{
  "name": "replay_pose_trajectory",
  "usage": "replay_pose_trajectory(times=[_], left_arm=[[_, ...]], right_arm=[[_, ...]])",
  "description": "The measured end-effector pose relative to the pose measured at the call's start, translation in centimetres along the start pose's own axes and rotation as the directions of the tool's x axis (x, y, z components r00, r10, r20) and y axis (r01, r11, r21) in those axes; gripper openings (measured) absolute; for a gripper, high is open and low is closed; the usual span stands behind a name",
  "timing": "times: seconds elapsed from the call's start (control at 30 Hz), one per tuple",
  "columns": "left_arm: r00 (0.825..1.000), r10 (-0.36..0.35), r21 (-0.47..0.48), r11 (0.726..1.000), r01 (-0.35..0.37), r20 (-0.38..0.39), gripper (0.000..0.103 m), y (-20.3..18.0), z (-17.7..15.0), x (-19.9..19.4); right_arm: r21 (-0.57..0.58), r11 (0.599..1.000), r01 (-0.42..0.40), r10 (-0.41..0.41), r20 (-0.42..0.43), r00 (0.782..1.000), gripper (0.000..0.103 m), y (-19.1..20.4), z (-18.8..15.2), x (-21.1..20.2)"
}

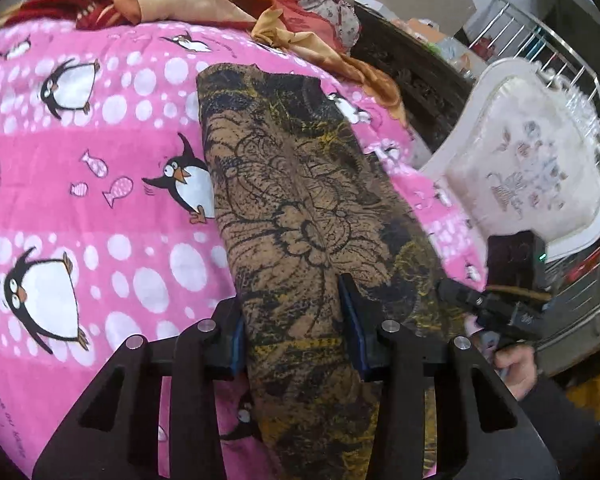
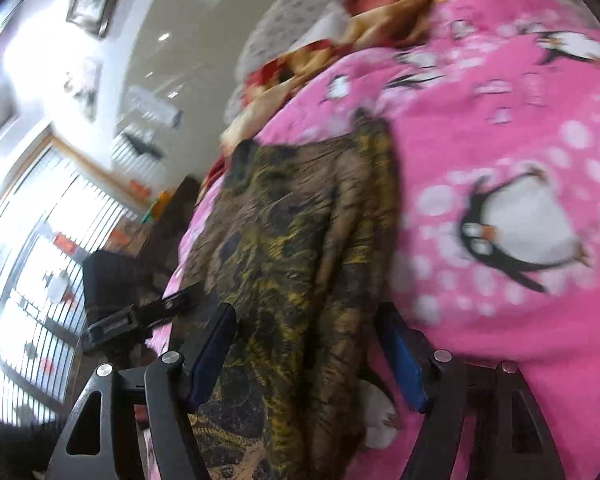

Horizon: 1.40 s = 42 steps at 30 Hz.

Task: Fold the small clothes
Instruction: 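Release the garment with both grippers and straighten the folded strip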

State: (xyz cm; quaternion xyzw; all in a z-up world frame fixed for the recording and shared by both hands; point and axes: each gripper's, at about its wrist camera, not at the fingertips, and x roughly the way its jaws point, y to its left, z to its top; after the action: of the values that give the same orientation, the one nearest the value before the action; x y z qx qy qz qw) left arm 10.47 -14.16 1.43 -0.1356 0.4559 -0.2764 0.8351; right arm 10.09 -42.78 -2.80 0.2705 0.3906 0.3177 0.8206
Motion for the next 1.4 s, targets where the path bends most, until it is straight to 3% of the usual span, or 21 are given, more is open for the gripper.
replay_pose_trajectory(times=[0.13, 0.17, 0.23, 0.27, 0.33, 0.4, 0.6, 0.8, 0.9, 0.97, 1.0, 1.13, 1.27, 1.4], left_arm=[[1.000, -0.018, -0.043, 0.999, 0.019, 0.025, 0.043, 1.4, -0.2, 0.7], [0.999, -0.029, -0.062, 0.998, 0.031, 0.033, 0.043, 1.8, -0.3, 0.7], [0.999, -0.031, -0.091, 0.995, 0.035, 0.044, 0.032, 2.1, -0.3, 0.6], [0.998, -0.037, -0.101, 0.994, 0.042, 0.047, 0.027, 2.1, -0.5, 0.4], [0.998, -0.032, -0.106, 0.994, 0.038, 0.060, 0.024, 2.0, -0.6, -0.8], [0.997, -0.034, -0.103, 0.994, 0.041, 0.070, 0.023, 1.9, -0.6, -2.0], [0.990, -0.049, -0.093, 0.994, 0.062, 0.131, 0.023, 3.5, 0.2, -8.9], [0.982, 0.035, -0.097, 0.995, -0.017, 0.186, 0.023, 8.2, 0.6, -15.0], [0.986, 0.065, -0.136, 0.990, -0.044, 0.151, 0.023, 11.2, -0.2, -13.8], [0.996, 0.071, -0.180, 0.982, -0.060, 0.052, 0.024, 13.1, -1.2, -11.1], [0.996, 0.086, -0.184, 0.980, -0.082, 0.015, 0.029, 13.5, -1.8, -10.1], [0.994, 0.094, -0.177, 0.981, -0.084, 0.050, 0.038, 13.6, -2.4, -10.7], [0.987, 0.120, -0.199, 0.975, -0.097, 0.109, 0.038, 14.2, -1.9, -13.7], [0.958, 0.161, -0.194, 0.974, -0.116, 0.237, 0.040, 13.2, -0.9, -16.6]], right_arm=[[0.025, 0.998, -0.057, 0.056, 0.013, 0.998, 0.061, 0.1, 0.5, 0.7], [-0.001, 1.000, -0.023, 0.023, 0.006, 1.000, 0.059, 0.4, 0.4, 0.9], [0.009, 0.999, 0.039, -0.038, -0.019, 0.999, 0.045, 0.4, 0.2, 1.6], [0.010, 0.999, 0.046, -0.046, -0.009, 0.999, 0.044, 0.8, 0.0, 1.5], [-0.017, 0.997, 0.072, -0.072, -0.002, 0.997, 0.035, 2.2, 0.0, 1.3], [-0.022, 0.996, 0.081, -0.081, 0.015, 0.997, 0.032, 3.9, 0.2, 0.9], [-0.096, 0.994, 0.054, -0.052, 0.027, 0.998, 0.030, 10.6, 0.8, 1.8], [-0.128, 0.991, -0.036, 0.038, 0.015, 0.999, 0.030, 16.1, 1.4, 6.1], [-0.118, 0.993, -0.025, 0.022, -0.024, 0.999, 0.030, 16.1, 0.4, 9.8], [-0.050, 0.998, 0.023, -0.027, -0.082, 0.996, 0.030, 14.3, -0.7, 12.1], [-0.014, 0.999, 0.033, -0.035, -0.104, 0.994, 0.031, 13.3, -1.2, 12.7], [0.170, 0.985, -0.009, 0.026, -0.102, 0.994, 0.039, 10.7, -2.1, 12.0], [0.120, 0.987, 0.103, -0.090, -0.110, 0.990, 0.043, 12.2, -1.8, 9.4], [-0.084, 0.962, 0.259, -0.257, 0.032, 0.966, 0.043, 17.2, -0.4, 5.7]])
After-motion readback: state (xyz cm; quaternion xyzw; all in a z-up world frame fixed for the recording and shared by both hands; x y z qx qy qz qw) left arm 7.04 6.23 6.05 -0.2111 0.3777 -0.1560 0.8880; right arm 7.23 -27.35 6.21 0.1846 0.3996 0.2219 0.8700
